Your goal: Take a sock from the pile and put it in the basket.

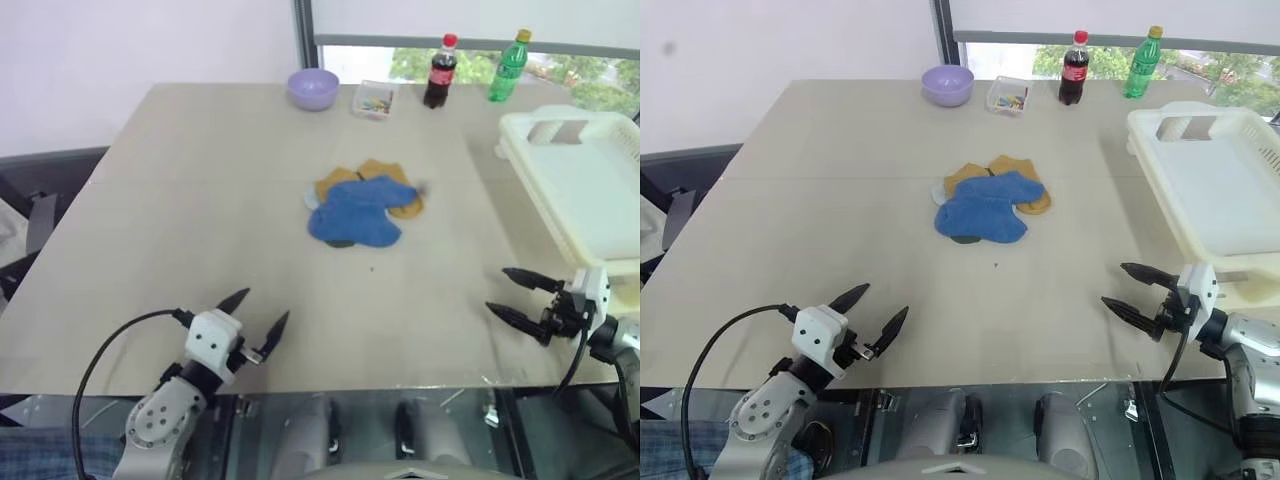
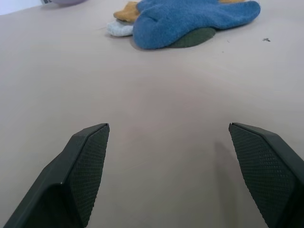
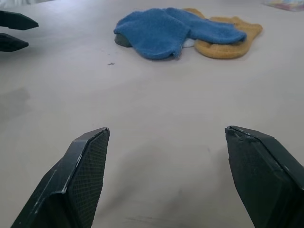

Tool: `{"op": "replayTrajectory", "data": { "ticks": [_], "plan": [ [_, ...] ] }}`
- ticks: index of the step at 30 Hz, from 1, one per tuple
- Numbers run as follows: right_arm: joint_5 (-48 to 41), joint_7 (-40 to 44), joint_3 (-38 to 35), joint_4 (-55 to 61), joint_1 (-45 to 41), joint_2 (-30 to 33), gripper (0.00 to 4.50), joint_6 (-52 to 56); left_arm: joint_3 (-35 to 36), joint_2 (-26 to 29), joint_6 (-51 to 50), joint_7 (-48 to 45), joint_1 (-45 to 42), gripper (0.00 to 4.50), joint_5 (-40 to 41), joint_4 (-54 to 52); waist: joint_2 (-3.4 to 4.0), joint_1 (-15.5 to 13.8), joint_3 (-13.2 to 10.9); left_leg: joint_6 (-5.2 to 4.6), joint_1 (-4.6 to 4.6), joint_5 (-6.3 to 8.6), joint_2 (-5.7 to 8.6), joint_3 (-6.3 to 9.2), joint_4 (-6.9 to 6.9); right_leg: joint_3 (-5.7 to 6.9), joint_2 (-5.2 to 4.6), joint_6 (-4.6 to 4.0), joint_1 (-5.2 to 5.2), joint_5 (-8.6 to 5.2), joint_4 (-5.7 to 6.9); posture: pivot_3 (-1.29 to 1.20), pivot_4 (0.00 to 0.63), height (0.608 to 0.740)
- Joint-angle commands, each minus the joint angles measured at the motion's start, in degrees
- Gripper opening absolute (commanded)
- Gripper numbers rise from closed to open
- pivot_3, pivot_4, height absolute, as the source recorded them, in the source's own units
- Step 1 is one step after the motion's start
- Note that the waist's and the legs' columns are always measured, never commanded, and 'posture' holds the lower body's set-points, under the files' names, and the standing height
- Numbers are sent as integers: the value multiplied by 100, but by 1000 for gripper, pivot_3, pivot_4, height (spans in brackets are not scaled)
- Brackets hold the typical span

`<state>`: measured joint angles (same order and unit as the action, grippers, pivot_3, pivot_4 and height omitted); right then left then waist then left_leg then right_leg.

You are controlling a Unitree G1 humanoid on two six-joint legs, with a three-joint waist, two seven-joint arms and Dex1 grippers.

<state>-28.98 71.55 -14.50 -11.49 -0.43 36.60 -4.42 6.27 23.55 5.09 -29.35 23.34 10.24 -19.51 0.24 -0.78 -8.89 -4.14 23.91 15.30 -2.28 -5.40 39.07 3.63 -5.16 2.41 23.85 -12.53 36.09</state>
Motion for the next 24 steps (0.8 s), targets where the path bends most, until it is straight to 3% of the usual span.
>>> {"op": "replayTrajectory", "data": {
  "ticks": [1, 3, 6, 14, 24],
  "plan": [
    [163, 53, 97, 117, -36, 165, 3977, 2, 167, 195, 165, -273, 38, 4359, 179, -46, 0, -1, 0, 0, 0, 0, 0, 0, 0, 0, 0, 0, 0, 0, 0, 0, 150, 733],
    [85, -260, 362, 658, -167, -68, 3977, 366, 282, 409, 69, -1064, 209, 4359, 1195, -365, -2, 14, -1, 3, 0, 2, -2, 1, 0, 0, -11, 0, 0, 0, 0, 0, 150, 733],
    [203, -924, 833, 1425, -468, -371, 3977, 1036, 632, 687, -104, -1537, 304, 4359, 1955, -591, 3, 91, -8, 22, 0, 12, -16, 0, 0, -1, -12, 0, 6, 0, 2, 0, 150, 733],
    [1579, -2702, 2016, 884, -2035, -1260, 3977, 2227, 1344, 1367, -381, -2124, 218, 4359, 2359, -567, 1, 139, -16, 34, 13, 8, -2, 0, 0, 11, -4, -4, 20, 2, 9, 0, 150, 733],
    [1549, -2968, 2145, -475, -3153, -2167, 3977, 2840, 1736, 1555, -545, -2477, 445, 4359, 2376, -689, -6, 185, -21, 36, 25, -21, -4, -8, 0, 12, 17, -3, 21, 3, 3, 0, 150, 733]
  ]
}}
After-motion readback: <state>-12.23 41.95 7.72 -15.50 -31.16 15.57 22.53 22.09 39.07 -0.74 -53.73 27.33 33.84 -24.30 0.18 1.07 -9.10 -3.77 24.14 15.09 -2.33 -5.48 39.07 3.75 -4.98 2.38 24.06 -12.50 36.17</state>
